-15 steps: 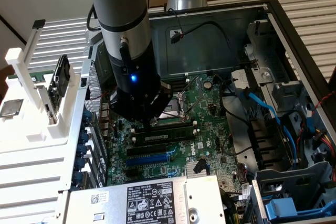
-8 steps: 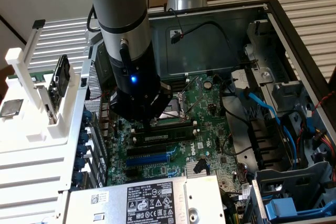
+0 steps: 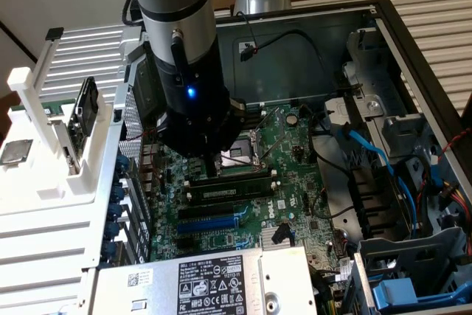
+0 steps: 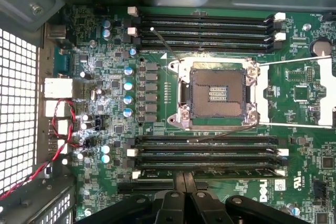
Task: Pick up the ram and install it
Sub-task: 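Press down the ram until it locks into place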
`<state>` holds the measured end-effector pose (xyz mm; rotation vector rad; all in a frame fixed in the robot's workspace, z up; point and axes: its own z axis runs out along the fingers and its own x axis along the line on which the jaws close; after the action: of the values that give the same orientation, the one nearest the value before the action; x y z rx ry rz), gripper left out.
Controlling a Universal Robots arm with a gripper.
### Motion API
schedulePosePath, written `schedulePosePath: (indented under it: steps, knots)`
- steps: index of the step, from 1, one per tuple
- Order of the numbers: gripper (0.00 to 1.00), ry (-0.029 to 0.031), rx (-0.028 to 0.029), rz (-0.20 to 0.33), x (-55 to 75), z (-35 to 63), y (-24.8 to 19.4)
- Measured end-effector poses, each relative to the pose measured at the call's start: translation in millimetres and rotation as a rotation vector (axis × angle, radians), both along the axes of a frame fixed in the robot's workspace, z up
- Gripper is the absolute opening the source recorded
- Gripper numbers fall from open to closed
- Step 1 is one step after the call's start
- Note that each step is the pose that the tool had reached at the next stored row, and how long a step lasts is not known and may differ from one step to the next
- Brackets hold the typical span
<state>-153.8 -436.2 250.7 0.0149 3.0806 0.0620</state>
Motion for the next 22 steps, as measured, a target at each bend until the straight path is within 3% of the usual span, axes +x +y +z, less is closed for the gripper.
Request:
schedulePosePath:
  steps: [13, 22]
  knots:
    - [0.10, 0.0001, -0.0001, 0.000, 27.0, 5.8, -0.8]
    - [0.10, 0.0001, 0.0008, 0.000, 29.9, 6.0, -1.2]
